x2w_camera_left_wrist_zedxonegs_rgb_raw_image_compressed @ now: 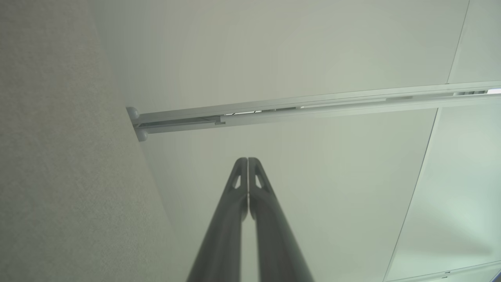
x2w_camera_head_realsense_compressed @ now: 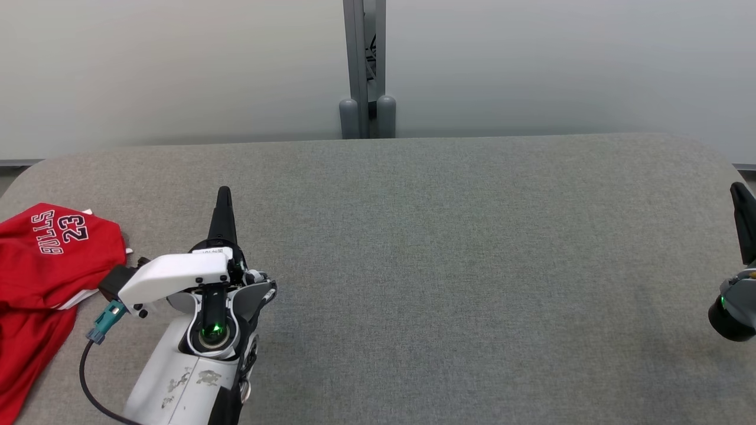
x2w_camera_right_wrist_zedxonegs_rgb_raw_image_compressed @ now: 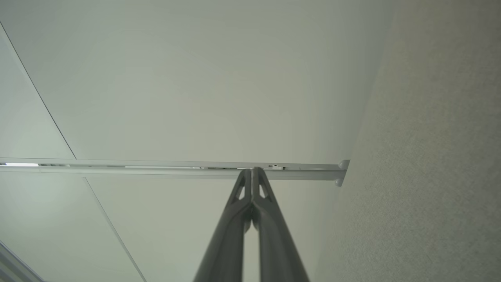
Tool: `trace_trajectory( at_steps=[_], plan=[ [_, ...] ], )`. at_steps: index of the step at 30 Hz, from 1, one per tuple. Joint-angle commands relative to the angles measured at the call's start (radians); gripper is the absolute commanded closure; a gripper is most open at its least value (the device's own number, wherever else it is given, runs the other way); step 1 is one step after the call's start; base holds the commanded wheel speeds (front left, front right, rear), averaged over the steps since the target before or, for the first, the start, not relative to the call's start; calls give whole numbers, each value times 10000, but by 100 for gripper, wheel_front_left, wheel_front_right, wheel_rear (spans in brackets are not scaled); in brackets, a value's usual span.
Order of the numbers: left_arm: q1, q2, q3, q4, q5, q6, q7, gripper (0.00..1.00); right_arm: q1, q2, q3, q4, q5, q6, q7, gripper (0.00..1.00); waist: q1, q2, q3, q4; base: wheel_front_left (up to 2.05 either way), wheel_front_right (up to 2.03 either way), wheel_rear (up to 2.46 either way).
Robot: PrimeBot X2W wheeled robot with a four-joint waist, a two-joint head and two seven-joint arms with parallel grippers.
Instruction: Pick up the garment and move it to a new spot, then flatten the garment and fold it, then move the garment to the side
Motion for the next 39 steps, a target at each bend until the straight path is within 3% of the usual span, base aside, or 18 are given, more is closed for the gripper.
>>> trace_trajectory(
  at_steps=[1, 19, 26, 39],
  plan=[
    [0, 0, 0, 0, 0, 0, 0, 0, 0, 0, 2, 0, 0, 0, 0, 0, 0, 0, 0, 0, 0, 0, 0],
    [606, 17, 529, -829, 828, 1, -2, 0, 915, 182, 849, -1281, -760, 3, -1293, 0, 0, 0, 2, 0, 0, 0, 0],
    [751, 16, 869, -1331, 2078, 0, -4, 0, 1177, 145, 1215, -2041, -2109, 5, -1827, 0, 0, 0, 14, 6, 0, 0, 0],
    [1045, 18, 1183, -2316, 5545, 9, -7, 0, 1664, 70, 1943, -3644, -5338, 10, -2621, 0, 0, 0, 42, 26, 0, 0, 0]
  ],
)
